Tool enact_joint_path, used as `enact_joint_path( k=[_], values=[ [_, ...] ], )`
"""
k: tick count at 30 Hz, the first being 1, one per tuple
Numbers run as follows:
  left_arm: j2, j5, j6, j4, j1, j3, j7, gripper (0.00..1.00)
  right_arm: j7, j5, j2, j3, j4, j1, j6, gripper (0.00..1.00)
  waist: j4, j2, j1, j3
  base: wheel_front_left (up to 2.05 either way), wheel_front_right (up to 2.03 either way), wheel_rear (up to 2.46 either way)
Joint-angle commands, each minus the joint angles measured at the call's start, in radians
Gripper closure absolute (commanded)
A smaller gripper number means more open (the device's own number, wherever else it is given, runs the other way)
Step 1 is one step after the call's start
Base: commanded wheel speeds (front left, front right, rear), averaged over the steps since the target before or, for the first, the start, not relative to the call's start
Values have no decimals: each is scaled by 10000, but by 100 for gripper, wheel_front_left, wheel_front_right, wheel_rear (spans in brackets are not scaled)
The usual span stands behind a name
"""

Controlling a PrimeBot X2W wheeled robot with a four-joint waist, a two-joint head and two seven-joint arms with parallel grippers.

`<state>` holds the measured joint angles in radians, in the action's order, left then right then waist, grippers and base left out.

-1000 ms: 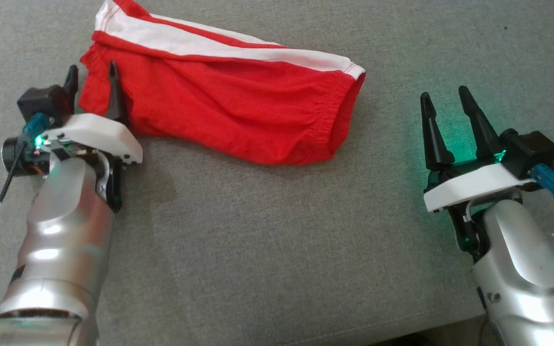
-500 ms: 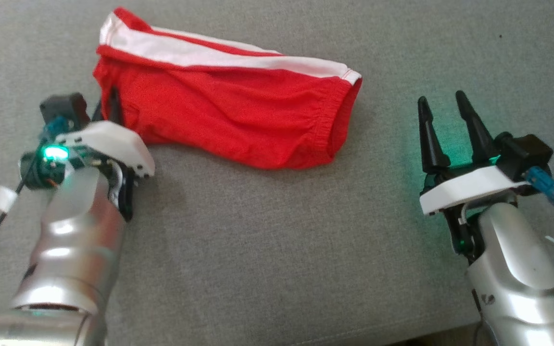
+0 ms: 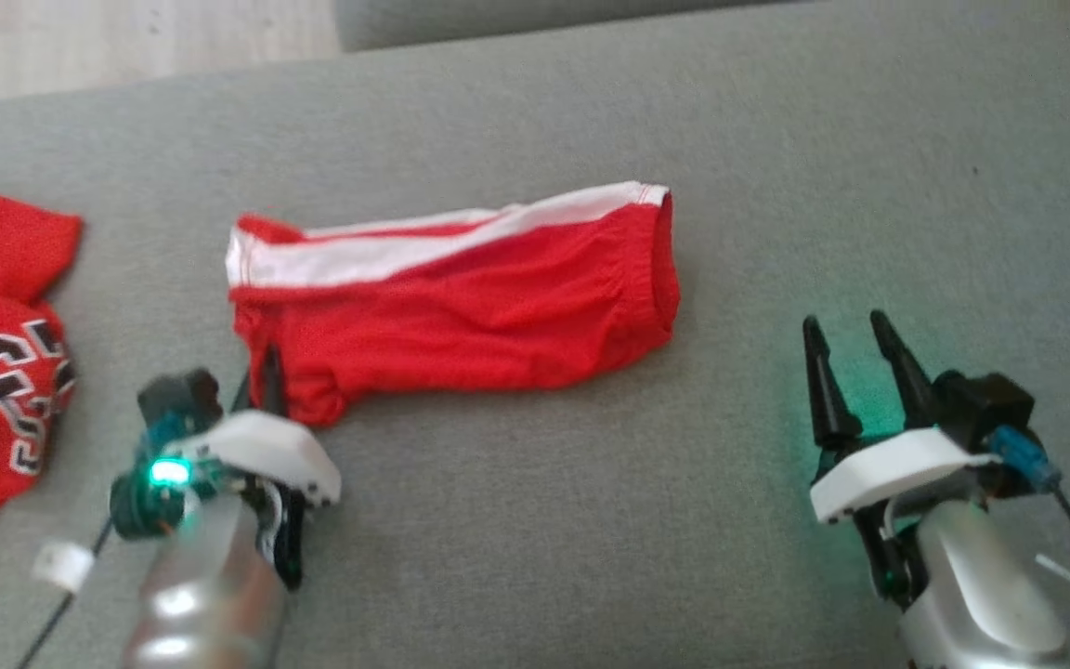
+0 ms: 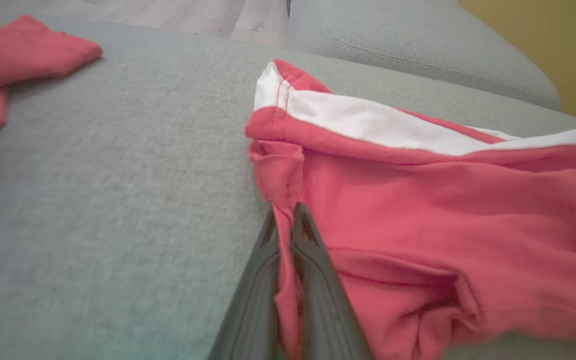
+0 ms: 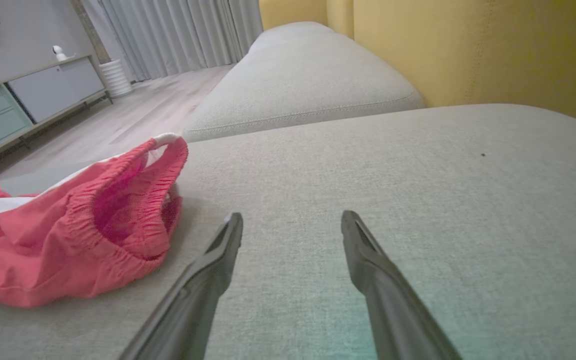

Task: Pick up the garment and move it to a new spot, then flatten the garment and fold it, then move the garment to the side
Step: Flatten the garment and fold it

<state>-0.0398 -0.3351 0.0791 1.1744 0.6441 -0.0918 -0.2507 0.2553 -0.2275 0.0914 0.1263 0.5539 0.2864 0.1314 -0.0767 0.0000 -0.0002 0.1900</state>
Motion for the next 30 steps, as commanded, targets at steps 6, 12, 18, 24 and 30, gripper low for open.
enact_joint_path(
  k=[6, 12, 18, 24, 30],
  values=[
    [-129, 2, -348, -1967, -1413, 358, -108, 51, 65, -114, -211, 387, -210, -112, -7, 0, 482, 0, 2, -395, 0, 0, 0],
    [-109, -76, -725, -4011, -2694, 54, -109, 0, 65, -711, -341, 1091, -614, 409, -7, 0, 848, 0, 2, -269, 0, 0, 0],
    [-107, -348, -994, -5128, -3334, -892, -110, 0, 65, -913, -399, 1526, -224, 1170, -7, 0, 1514, 0, 2, -92, 0, 0, 0],
    [-106, -228, -1174, -6032, -3517, -1459, -110, 0, 65, -983, -408, 1634, 1324, 1645, -7, 0, 2158, 0, 2, 23, 0, 0, 0],
    [-105, -220, -1251, -6343, -3547, -1650, -110, 0, 65, -1268, -410, 1649, 2857, 1838, -7, 0, 2520, 0, 2, 146, 0, 0, 0]
  ],
)
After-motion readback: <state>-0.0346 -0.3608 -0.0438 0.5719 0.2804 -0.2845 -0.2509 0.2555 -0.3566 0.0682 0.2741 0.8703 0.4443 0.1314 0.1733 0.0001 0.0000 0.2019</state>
